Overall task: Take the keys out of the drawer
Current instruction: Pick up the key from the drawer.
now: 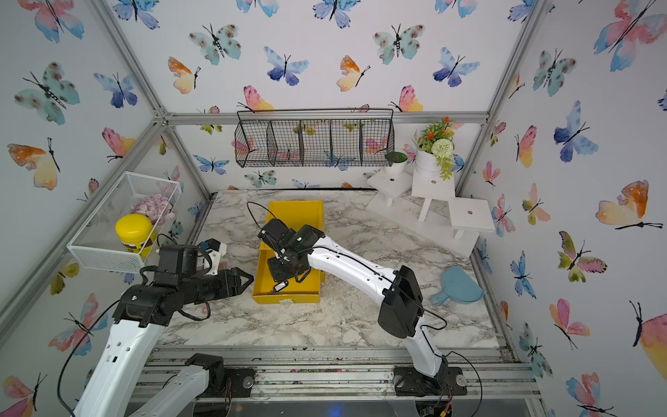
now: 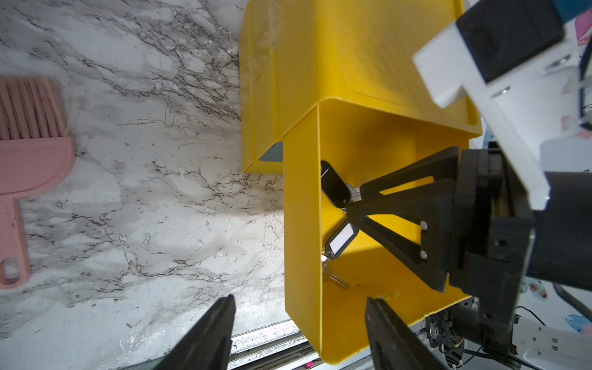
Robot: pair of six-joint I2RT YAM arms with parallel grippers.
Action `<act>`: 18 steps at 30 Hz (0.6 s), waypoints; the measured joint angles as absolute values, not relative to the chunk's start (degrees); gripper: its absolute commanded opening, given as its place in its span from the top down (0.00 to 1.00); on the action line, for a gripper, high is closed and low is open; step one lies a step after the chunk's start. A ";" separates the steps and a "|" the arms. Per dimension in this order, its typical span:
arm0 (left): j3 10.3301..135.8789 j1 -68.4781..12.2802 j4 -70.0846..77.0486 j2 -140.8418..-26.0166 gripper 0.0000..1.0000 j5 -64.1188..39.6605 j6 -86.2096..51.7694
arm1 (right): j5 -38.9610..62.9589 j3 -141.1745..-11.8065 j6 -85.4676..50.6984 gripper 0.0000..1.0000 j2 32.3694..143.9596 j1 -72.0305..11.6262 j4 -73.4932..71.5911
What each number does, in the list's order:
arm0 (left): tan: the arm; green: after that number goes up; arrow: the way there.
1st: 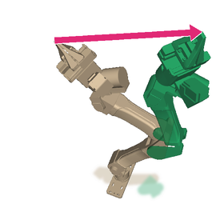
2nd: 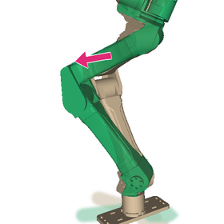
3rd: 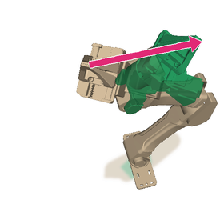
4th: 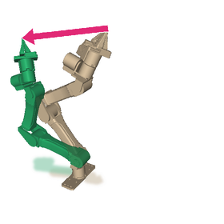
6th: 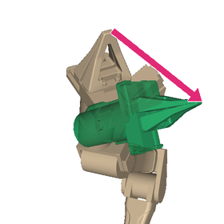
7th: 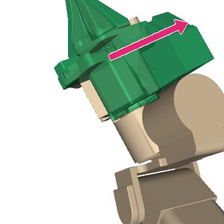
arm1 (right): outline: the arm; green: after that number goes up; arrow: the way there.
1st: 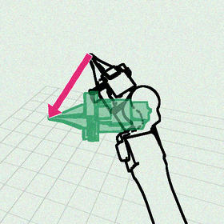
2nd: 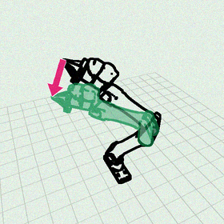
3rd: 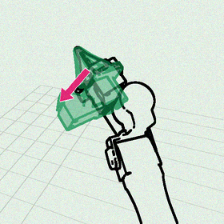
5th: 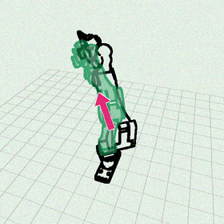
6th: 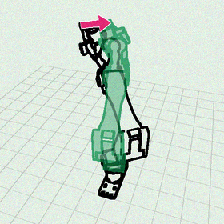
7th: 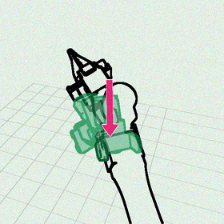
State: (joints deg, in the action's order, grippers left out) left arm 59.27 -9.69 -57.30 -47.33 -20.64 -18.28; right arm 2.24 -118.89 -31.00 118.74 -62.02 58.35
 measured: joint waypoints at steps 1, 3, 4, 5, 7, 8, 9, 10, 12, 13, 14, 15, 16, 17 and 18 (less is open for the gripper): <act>59.27 -9.69 -57.21 -47.31 0.30 -20.64 -18.28 | 2.24 -118.98 -31.00 0.64 118.74 -62.04 58.39; 59.27 -9.69 -57.04 -47.29 0.30 -20.64 -18.26 | 2.26 -119.50 -31.00 0.65 118.91 -62.08 58.50; 59.27 -9.69 -57.01 -47.29 0.30 -20.64 -18.28 | 2.26 -119.72 -31.00 0.65 118.98 -62.08 58.50; 59.27 -9.69 -56.99 -47.27 0.30 -20.64 -18.28 | 2.28 -119.81 -31.03 0.66 119.02 -62.08 58.50; 59.27 -9.69 -56.99 -47.11 0.30 -20.64 -18.26 | 2.26 -119.85 -31.03 0.66 119.04 -62.11 58.54; 59.27 -9.69 -56.99 -47.00 0.30 -20.64 -18.26 | 2.26 -119.85 -31.05 0.66 119.07 -62.11 58.67; 59.27 -9.69 -56.99 -46.87 0.30 -20.64 -18.26 | 2.26 -119.85 -31.07 0.66 119.07 -62.08 58.83; 59.27 -9.69 -56.99 -46.74 0.30 -20.64 -18.24 | 2.26 -119.85 -31.09 0.66 119.07 -62.08 58.96; 59.27 -9.69 -56.99 -46.52 0.30 -20.64 -18.24 | 2.24 -119.85 -31.35 0.66 119.07 -62.11 59.40; 59.27 -9.69 -56.97 -46.48 0.30 -20.64 -18.22 | 2.24 -119.85 -31.48 0.66 119.09 -62.08 59.57; 59.29 -9.69 -56.97 -46.44 0.30 -20.64 -18.24 | 2.24 -119.85 -31.68 0.66 119.11 -62.08 59.77; 59.29 -9.69 -56.95 -46.44 0.30 -20.64 -18.24 | 2.22 -119.85 -31.83 0.66 119.15 -62.08 59.88; 59.29 -9.69 -56.93 -46.44 0.30 -20.64 -18.24 | 2.22 -119.85 -31.92 0.66 119.17 -62.08 60.05; 59.29 -9.69 -56.86 -46.44 0.30 -20.64 -18.24 | 2.20 -119.85 -31.97 0.66 119.24 -62.08 60.23; 59.29 -9.69 -56.86 -46.44 0.30 -20.64 -18.24 | 2.13 -119.85 -32.01 0.66 119.26 -62.08 60.40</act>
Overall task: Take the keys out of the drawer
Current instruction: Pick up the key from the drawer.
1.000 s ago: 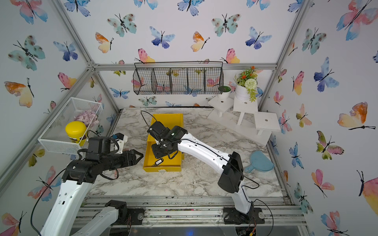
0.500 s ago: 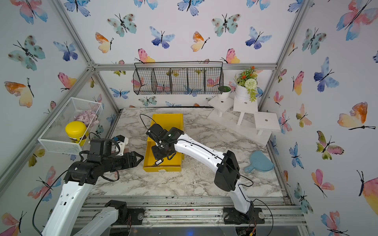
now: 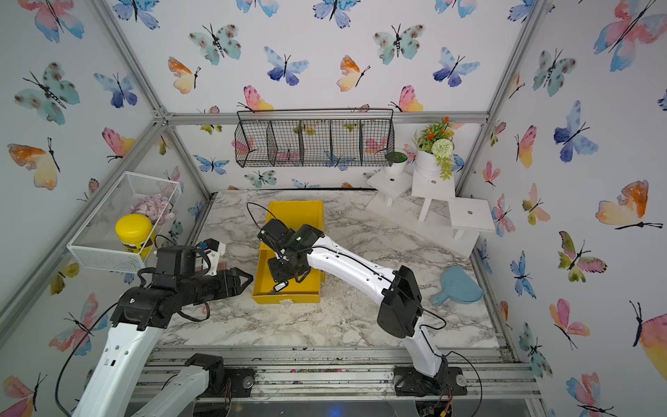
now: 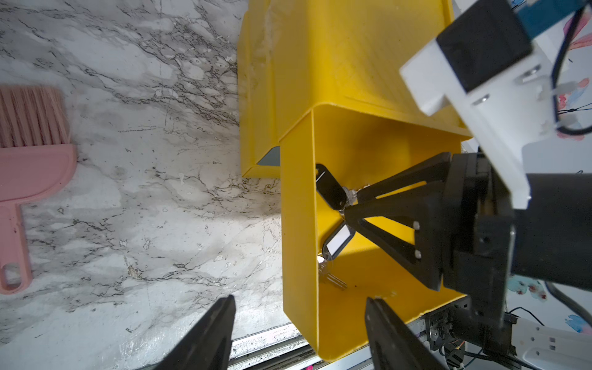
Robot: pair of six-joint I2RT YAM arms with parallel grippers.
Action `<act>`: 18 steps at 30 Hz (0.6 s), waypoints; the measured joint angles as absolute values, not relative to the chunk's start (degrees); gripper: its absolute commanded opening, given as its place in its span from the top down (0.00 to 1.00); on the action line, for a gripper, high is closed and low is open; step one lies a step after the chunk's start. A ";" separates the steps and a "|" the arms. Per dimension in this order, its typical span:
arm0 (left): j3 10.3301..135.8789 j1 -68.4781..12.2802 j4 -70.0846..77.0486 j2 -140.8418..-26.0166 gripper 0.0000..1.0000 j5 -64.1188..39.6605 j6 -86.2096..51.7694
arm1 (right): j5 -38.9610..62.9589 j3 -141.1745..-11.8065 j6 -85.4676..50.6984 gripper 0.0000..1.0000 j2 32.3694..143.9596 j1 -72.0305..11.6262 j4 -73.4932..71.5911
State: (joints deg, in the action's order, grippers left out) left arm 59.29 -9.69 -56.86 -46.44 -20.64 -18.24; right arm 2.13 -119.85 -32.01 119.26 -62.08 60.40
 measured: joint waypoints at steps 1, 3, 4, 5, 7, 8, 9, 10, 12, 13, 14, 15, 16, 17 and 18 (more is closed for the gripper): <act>59.29 -9.69 -56.88 -46.44 0.30 -20.67 -18.22 | 2.11 -119.85 -32.10 0.67 119.35 -62.08 60.58; 59.29 -9.69 -56.86 -46.44 0.30 -20.64 -18.17 | 2.11 -119.90 -32.16 0.68 119.59 -62.08 60.93; 59.29 -9.69 -56.86 -46.44 0.30 -20.67 -18.17 | 2.11 -120.05 -32.23 0.68 119.81 -62.08 61.06; 59.29 -9.69 -56.86 -46.44 0.30 -20.64 -18.11 | 2.11 -120.25 -32.38 0.68 120.07 -62.08 61.10; 59.29 -9.69 -56.86 -46.35 0.30 -20.67 -18.06 | 2.11 -120.60 -32.42 0.69 120.57 -62.08 61.17; 59.29 -9.69 -56.86 -46.33 0.30 -20.64 -18.04 | 2.11 -120.81 -32.51 0.70 120.77 -62.11 61.17; 59.29 -9.69 -56.88 -46.28 0.30 -20.64 -18.04 | 2.11 -121.05 -32.56 0.72 120.90 -62.11 61.21; 59.29 -9.69 -56.88 -46.26 0.30 -20.67 -18.02 | 2.09 -121.40 -32.56 0.73 121.03 -62.13 61.28; 59.29 -9.69 -56.88 -46.22 0.30 -20.64 -18.00 | 2.07 -122.08 -32.60 0.76 121.34 -62.13 61.32; 59.31 -9.69 -56.88 -46.22 0.30 -20.64 -17.93 | 2.04 -122.52 -32.64 0.78 121.56 -62.13 61.36; 59.33 -9.69 -56.88 -46.22 0.30 -20.64 -17.85 | 1.96 -122.76 -32.80 0.79 121.71 -62.13 61.34; 59.35 -9.69 -56.88 -46.22 0.30 -20.64 -17.80 | 1.87 -122.89 -32.95 0.80 121.82 -62.13 61.36; 59.37 -9.69 -56.90 -46.19 0.30 -20.64 -17.76 | 1.83 -123.04 -33.01 0.82 121.89 -62.13 61.56; 59.37 -9.69 -56.90 -46.15 0.30 -20.64 -17.74 | 1.69 -123.17 -33.17 0.84 121.95 -62.13 61.78; 59.40 -9.69 -56.90 -46.13 0.30 -20.64 -17.65 | 1.65 -123.17 -33.32 0.86 121.95 -62.13 61.89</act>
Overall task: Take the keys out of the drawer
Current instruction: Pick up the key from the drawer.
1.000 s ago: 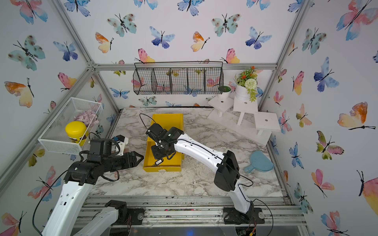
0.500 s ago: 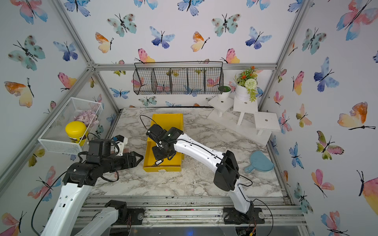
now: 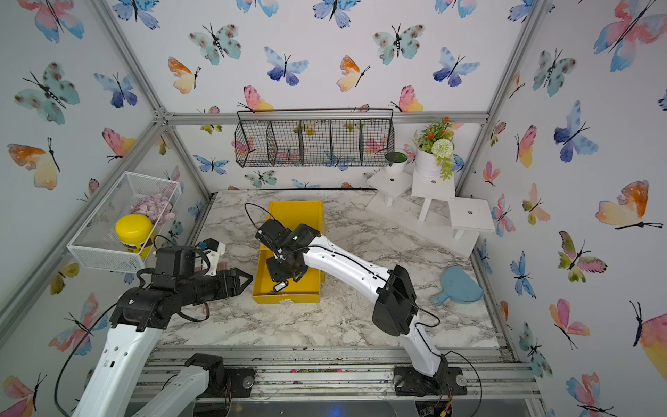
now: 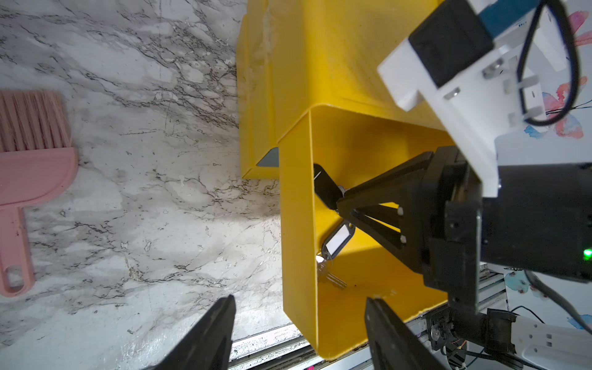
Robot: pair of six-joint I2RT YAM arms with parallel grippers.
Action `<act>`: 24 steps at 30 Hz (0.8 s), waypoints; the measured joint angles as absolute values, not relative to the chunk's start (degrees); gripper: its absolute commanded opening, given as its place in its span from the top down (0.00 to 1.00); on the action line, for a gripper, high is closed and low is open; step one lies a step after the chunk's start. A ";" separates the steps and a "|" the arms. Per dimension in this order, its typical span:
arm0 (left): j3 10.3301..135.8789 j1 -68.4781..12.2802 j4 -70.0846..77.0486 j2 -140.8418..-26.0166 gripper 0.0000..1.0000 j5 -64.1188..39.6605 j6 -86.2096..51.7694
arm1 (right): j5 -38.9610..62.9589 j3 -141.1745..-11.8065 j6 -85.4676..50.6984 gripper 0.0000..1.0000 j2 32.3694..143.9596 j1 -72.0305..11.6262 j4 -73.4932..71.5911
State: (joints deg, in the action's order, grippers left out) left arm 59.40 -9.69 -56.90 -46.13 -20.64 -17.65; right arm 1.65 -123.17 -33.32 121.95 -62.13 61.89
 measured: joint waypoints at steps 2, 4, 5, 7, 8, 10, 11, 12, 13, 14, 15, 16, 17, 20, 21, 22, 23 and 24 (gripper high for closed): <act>59.55 -9.69 -56.90 -46.13 0.30 -20.64 -17.54 | 1.45 -123.26 -33.52 0.88 121.95 -62.13 62.39; 59.70 -9.69 -56.88 -46.13 0.30 -20.64 -17.52 | 1.30 -123.28 -33.69 0.90 121.95 -62.13 62.74; 59.90 -9.69 -56.88 -46.13 0.30 -20.62 -17.41 | 1.23 -123.44 -33.87 0.91 121.95 -62.13 62.96; 60.20 -9.69 -56.88 -46.13 0.30 -20.62 -17.37 | 1.13 -124.03 -34.04 0.94 121.95 -62.15 63.53; 60.40 -9.69 -56.84 -46.13 0.30 -20.64 -17.37 | 1.04 -124.44 -34.09 0.96 121.95 -62.15 63.88; 60.53 -9.69 -56.82 -46.17 0.30 -20.64 -17.37 | 0.86 -125.43 -34.33 0.98 121.95 -62.15 64.38; 60.55 -9.69 -56.77 -46.22 0.30 -20.64 -17.37 | 0.80 -125.95 -34.46 0.98 121.95 -62.15 64.49; 60.58 -9.69 -56.75 -46.28 0.30 -20.64 -17.37 | 0.80 -126.37 -34.50 0.98 121.95 -62.15 64.60; 60.64 -9.69 -56.73 -46.39 0.30 -20.64 -17.37 | 0.78 -126.89 -34.52 0.98 121.95 -62.15 64.77; 60.75 -9.69 -56.64 -46.52 0.30 -20.62 -17.37 | 0.80 -127.31 -34.61 0.98 121.95 -62.15 64.88; 60.93 -9.69 -56.66 -46.61 0.31 -20.62 -17.37 | 0.82 -127.68 -34.72 0.98 121.95 -62.15 64.97; 61.28 -9.69 -56.51 -46.72 0.31 -20.62 -17.34 | 0.86 -128.03 -34.87 0.98 121.95 -62.15 65.08; 61.43 -9.69 -56.36 -46.74 0.31 -20.62 -17.34 | 1.04 -128.22 -34.89 0.98 121.93 -62.15 65.10; 62.04 -9.69 -55.57 -46.72 0.32 -20.67 -16.93 | 1.74 -128.42 -34.83 0.98 121.51 -62.15 65.14; 62.11 -9.69 -54.87 -46.65 0.33 -20.71 -16.64 | 1.91 -128.42 -34.70 0.98 121.16 -62.17 65.17; 62.13 -9.69 -54.17 -46.54 0.33 -20.75 -16.21 | 2.20 -128.42 -34.46 0.98 120.68 -62.19 65.19; 62.13 -9.69 -53.63 -46.44 0.33 -20.82 -15.81 | 2.39 -128.42 -34.33 0.98 120.18 -62.19 65.19; 62.13 -9.69 -52.95 -46.30 0.33 -20.91 -15.33 | 2.81 -128.40 -33.98 0.98 119.42 -62.19 65.17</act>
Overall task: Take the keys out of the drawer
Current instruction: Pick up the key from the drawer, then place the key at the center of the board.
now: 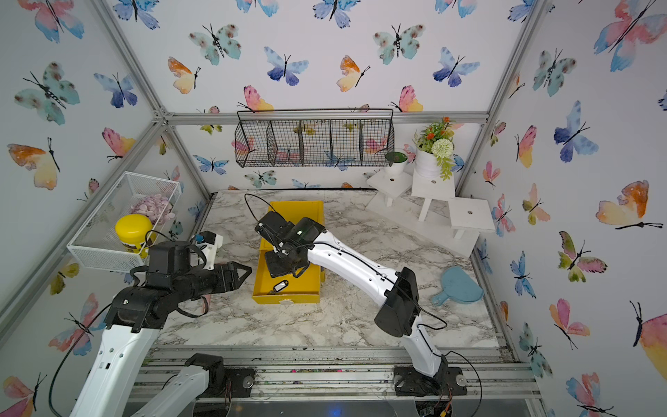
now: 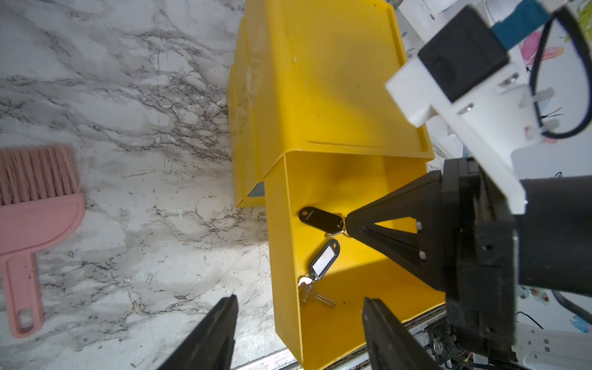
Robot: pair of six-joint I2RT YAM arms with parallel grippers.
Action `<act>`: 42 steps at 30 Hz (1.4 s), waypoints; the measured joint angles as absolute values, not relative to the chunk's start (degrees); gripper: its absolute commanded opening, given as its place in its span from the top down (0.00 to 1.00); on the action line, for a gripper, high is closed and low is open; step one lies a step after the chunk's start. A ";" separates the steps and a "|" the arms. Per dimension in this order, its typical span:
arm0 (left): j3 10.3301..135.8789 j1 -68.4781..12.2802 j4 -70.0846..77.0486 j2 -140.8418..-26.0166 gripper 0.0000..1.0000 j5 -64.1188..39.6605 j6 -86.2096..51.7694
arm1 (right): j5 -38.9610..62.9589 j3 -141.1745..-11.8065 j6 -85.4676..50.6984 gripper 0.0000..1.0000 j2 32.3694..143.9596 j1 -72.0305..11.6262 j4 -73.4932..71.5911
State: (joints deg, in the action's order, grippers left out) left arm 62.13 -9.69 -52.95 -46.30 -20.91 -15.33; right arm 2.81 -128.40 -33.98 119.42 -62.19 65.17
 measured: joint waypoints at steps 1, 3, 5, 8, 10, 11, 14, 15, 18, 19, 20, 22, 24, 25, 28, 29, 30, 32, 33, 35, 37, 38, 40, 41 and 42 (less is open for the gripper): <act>62.15 -9.69 -52.01 -46.09 0.34 -20.99 -14.66 | 3.03 -128.40 -33.69 0.98 118.45 -62.19 65.19; 62.35 -9.69 -50.37 -45.82 0.34 -21.58 -13.34 | 3.40 -128.38 -33.12 0.98 116.31 -62.19 65.19; 62.83 -9.72 -48.62 -45.80 0.35 -22.59 -11.99 | 3.42 -128.35 -32.62 0.98 113.69 -62.19 65.28; 64.18 -9.69 -45.71 -46.57 0.37 -25.89 -9.45 | 2.66 -128.35 -32.01 0.98 109.36 -62.22 66.24; 65.43 -9.72 -43.57 -47.79 0.38 -28.38 -7.77 | 1.37 -128.35 -31.88 0.98 106.63 -62.22 67.66; 66.06 -9.74 -42.65 -48.42 0.38 -29.47 -7.07 | 0.69 -128.29 -31.88 0.98 105.54 -62.22 68.36; 68.47 -10.79 -40.14 -51.29 0.38 -31.57 -5.15 | -1.98 -126.72 -31.90 0.98 101.89 -62.15 70.87; 69.49 -11.73 -39.16 -52.62 0.38 -31.79 -4.58 | -2.90 -125.45 -31.92 0.98 100.55 -61.82 71.90; 71.79 -17.52 -36.77 -56.53 0.38 -30.02 -3.22 | -4.56 -119.81 -31.97 0.98 96.53 -60.62 73.89; 72.53 -20.12 -36.14 -57.76 0.38 -28.82 -2.72 | -4.84 -117.56 -32.05 0.98 95.11 -59.81 74.59; 73.28 -23.24 -35.46 -59.35 0.37 -27.70 -2.17 | -5.04 -115.70 -32.12 0.98 93.97 -58.96 74.89; 74.83 -29.28 -34.44 -62.48 0.37 -25.15 -1.13 | -5.48 -111.90 -32.16 0.98 91.37 -55.92 75.48; 76.36 -34.41 -32.99 -65.82 0.37 -23.22 -0.23 | -5.74 -109.38 -32.12 0.98 89.19 -52.16 75.79; 76.77 -36.25 -31.97 -67.26 0.37 -22.33 -0.10 | -5.85 -108.31 -32.08 0.98 88.03 -49.84 75.83; 77.41 -39.97 -29.02 -70.85 0.37 -20.40 0.10 | -6.74 -104.99 -31.88 0.98 84.66 -44.25 75.66; 77.62 -40.47 -28.56 -71.55 0.37 -20.03 0.21 | -6.98 -103.88 -31.83 0.98 83.68 -43.03 75.59; 78.26 -41.17 -27.92 -72.62 0.38 -19.53 0.32 | -7.18 -102.78 -31.81 0.98 82.85 -42.19 75.37; 79.64 -42.19 -26.89 -74.24 0.38 -19.09 0.89 | -7.22 -100.42 -31.75 0.98 81.52 -40.99 74.54; 80.29 -42.52 -26.57 -74.87 0.38 -18.96 1.28 | -7.25 -98.94 -31.64 0.98 81.10 -40.38 73.78; 81.30 -43.38 -25.67 -75.81 0.37 -18.92 2.00 | -7.16 -96.25 -31.48 0.98 80.77 -39.42 71.94; 81.67 -43.94 -24.88 -76.25 0.37 -18.98 2.72 | -6.63 -92.79 -31.46 0.98 80.77 -38.39 69.14; 81.69 -44.05 -24.43 -76.38 0.37 -19.18 3.25 | -6.28 -91.33 -31.48 0.98 80.75 -38.02 67.85; 81.76 -44.31 -24.01 -76.69 0.37 -19.64 4.51 | -5.72 -87.85 -31.48 0.98 80.68 -37.12 64.73; 81.76 -44.38 -23.97 -76.79 0.36 -19.75 5.04 | -5.50 -86.39 -31.51 0.98 80.62 -36.82 63.44; 81.76 -44.38 -23.88 -76.90 0.36 -19.81 5.72 | -5.17 -84.55 -31.48 0.98 80.49 -36.40 61.69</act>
State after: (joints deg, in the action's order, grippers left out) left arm 81.76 -44.38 -23.88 -76.90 -19.81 5.72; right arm -5.17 -84.55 -31.48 80.49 -36.40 61.69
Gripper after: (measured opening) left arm 0.635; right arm 0.062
